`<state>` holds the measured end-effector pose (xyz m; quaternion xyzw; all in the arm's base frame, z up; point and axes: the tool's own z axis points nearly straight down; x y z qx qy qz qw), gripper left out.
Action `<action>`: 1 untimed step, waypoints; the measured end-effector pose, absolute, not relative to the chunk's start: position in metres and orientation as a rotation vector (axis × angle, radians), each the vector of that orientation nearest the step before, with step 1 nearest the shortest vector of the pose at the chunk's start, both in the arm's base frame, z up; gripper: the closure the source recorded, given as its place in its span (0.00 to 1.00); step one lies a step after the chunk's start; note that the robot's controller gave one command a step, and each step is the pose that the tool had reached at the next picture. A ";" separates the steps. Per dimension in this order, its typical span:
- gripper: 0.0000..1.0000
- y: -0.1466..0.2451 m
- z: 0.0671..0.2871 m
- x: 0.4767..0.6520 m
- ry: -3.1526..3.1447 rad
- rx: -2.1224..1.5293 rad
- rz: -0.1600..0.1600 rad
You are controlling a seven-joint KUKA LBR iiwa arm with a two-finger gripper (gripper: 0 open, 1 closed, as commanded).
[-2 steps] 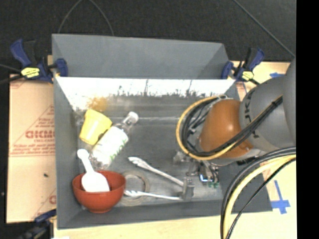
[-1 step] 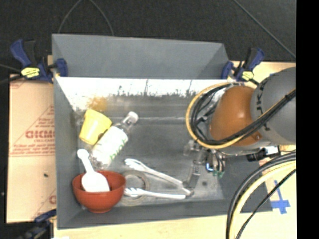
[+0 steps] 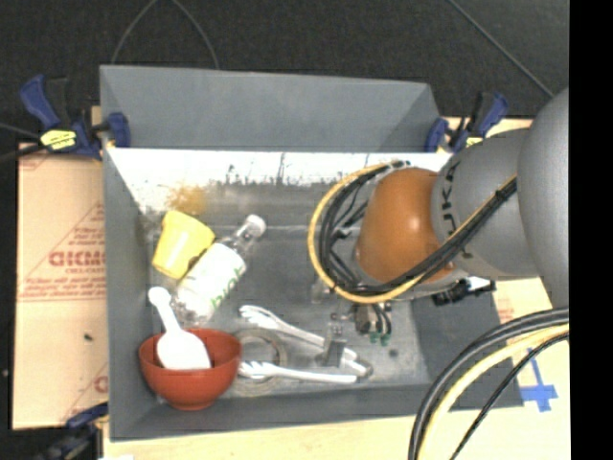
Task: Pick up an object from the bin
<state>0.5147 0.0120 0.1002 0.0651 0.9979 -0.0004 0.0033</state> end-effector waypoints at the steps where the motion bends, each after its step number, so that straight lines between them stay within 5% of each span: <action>1: 0.00 0.056 0.070 0.498 3.105 0.369 -0.009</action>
Offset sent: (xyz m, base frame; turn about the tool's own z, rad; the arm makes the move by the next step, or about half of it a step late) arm 0.0045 0.0697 -0.0302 0.0239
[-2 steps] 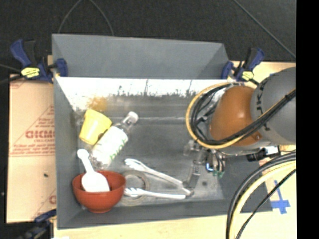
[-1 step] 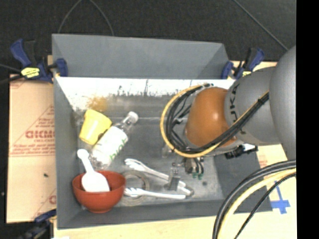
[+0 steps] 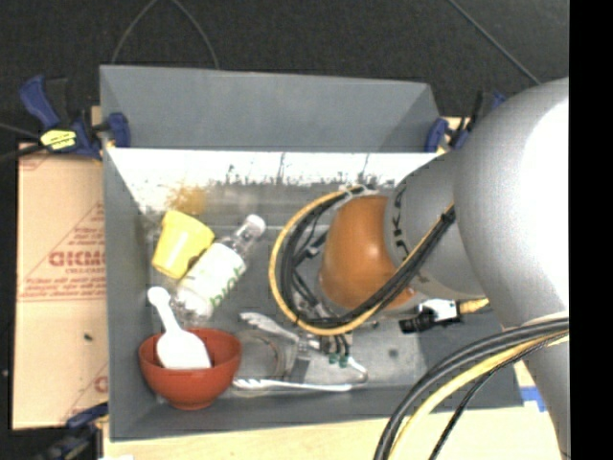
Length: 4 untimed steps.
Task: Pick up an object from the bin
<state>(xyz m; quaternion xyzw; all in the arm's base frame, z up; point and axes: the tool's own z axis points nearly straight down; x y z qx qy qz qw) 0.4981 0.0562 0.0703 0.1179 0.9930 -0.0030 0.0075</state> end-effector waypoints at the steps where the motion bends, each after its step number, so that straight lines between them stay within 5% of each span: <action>1: 1.00 0.079 0.071 0.521 3.119 0.242 -0.005; 2: 1.00 0.079 0.072 0.521 3.119 0.241 -0.005; 4: 1.00 0.077 0.132 0.520 3.125 0.238 -0.007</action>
Offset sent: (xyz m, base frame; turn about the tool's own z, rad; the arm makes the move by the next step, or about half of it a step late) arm 0.0000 0.0000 0.0000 0.0000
